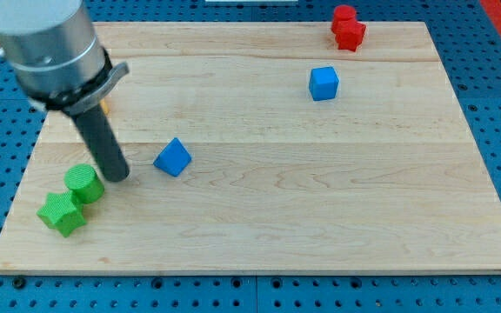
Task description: Slightly move the blue triangle to the right side
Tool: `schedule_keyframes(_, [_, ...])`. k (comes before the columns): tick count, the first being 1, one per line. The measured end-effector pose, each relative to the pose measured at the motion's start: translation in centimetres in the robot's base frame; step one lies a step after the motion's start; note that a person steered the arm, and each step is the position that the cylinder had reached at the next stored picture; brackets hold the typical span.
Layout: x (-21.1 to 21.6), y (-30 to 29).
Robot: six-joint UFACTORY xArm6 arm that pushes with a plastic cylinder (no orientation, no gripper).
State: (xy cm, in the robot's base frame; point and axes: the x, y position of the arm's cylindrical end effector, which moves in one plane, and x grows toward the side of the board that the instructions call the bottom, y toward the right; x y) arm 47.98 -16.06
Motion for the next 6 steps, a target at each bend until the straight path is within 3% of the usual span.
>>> schedule_keyframes(1, [-2.1,7.5])
schedule_keyframes(4, [7.6,6.4])
schedule_keyframes(5, [7.9,8.3])
schedule_keyframes(6, [1.3,13.4])
